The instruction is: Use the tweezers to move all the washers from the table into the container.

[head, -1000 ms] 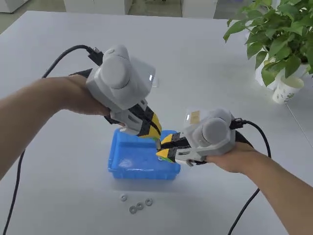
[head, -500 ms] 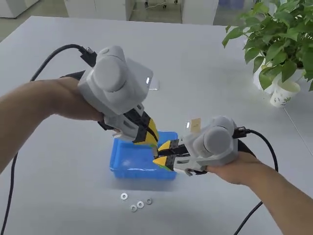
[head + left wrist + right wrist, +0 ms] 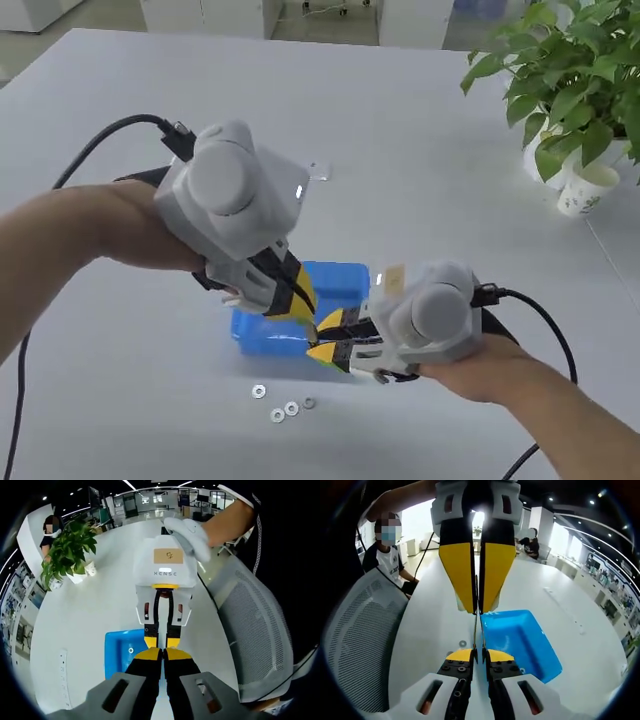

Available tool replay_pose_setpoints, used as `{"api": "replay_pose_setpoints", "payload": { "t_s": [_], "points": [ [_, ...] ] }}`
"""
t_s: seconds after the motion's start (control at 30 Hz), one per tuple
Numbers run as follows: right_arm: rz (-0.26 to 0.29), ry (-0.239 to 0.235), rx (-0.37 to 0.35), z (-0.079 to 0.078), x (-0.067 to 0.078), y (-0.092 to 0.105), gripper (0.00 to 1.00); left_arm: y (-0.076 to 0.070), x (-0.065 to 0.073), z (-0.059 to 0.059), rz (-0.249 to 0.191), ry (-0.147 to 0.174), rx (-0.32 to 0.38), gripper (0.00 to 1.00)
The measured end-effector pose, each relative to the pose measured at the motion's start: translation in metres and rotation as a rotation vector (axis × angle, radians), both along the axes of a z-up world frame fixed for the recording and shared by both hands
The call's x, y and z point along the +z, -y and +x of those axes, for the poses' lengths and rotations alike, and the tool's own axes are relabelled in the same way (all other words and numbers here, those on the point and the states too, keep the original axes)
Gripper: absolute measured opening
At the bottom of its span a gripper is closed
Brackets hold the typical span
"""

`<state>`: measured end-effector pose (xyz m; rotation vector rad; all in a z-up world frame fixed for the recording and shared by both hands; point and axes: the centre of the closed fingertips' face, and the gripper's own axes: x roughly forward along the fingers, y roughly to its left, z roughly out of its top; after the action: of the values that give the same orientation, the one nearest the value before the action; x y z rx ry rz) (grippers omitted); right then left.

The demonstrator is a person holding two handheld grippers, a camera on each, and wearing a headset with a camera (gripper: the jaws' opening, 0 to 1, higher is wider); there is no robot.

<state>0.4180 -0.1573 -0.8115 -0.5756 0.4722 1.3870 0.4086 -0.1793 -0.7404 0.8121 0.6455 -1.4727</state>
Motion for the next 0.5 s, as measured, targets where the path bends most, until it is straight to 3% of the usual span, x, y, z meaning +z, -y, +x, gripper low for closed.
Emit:
{"api": "replay_pose_setpoints", "payload": {
  "t_s": [0.5],
  "points": [
    [-0.017,-0.03,0.01,-0.02,-0.022,0.0,0.11,-0.001,-0.024,-0.017,0.037,-0.032,-0.016,0.05]
  ]
}}
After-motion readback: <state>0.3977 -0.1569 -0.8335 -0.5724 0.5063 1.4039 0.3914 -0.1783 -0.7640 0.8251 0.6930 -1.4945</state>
